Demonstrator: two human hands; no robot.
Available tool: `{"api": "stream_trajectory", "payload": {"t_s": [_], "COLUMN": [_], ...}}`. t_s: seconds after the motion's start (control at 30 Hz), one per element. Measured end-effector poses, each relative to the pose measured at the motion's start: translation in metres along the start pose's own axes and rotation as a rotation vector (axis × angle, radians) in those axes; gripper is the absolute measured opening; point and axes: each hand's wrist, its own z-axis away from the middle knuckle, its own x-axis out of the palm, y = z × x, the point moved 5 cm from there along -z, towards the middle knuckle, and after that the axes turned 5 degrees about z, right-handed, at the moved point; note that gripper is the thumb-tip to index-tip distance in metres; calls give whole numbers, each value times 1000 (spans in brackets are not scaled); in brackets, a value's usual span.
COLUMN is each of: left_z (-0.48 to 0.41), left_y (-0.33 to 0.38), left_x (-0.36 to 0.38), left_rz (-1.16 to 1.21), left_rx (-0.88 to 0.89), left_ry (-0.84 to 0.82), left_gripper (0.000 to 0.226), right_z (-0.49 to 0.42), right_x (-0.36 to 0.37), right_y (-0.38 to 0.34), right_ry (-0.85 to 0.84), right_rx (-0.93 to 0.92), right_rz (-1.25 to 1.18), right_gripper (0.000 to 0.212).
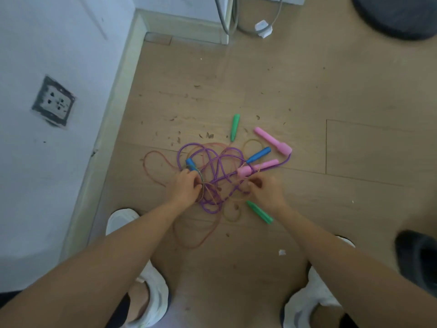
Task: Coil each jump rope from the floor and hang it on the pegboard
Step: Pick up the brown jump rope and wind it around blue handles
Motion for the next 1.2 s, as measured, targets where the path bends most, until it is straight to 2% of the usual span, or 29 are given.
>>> {"api": "stream_trajectory", "payload": {"t_s": [0.1, 0.2, 0.27, 0.3, 0.37, 0.43, 0.5, 0.57, 0.7, 0.83, 1.0, 1.1, 1.2], "left_z": [0, 0, 2, 4, 10, 20, 30, 37, 40, 38, 54, 68, 81], "left_y": [8, 44, 77, 95, 126, 156, 176, 184, 181, 176, 181, 185, 196], "left_x": [-10, -29, -44, -50, -64, -81, -96, -109, -144, -200, -266, -297, -313], "left_rz": [133, 316, 570, 709, 876, 924, 940, 875, 661, 545, 268, 262, 442], "left_rx": [39, 111, 160, 169, 141, 155, 184, 216, 272, 278, 296, 265, 237], "left_ry": [-15, -113, -223, -295, -449, -571, -615, -581, -499, -406, -413, -389, -363], "left_gripper": [19, 56, 80, 84, 80, 63, 37, 14, 22, 10, 16, 21, 21], "right_z": [3, 11, 16, 19, 29, 40, 51, 60, 71, 78, 90, 91, 88], "right_x": [-31, -68, -93, -105, -130, -155, -180, -207, -256, -300, -335, -341, -329], "right_y": [-24, -56, -78, -89, -110, -130, -146, -155, -153, -143, -132, -132, -137], "right_ry": [-16, -33, -53, -52, -32, -16, 24, 86, 198, 291, 335, 354, 321], "right_rx": [-70, -118, -135, -133, -123, -115, -87, -45, 50, 149, 265, 286, 256], "right_rz": [-158, -269, -371, -422, -532, -671, -799, -889, -1023, -1095, -1279, -1347, -1359], "right_gripper": [5, 3, 1, 7, 15, 4, 11, 14, 18, 14, 14, 10, 7]}}
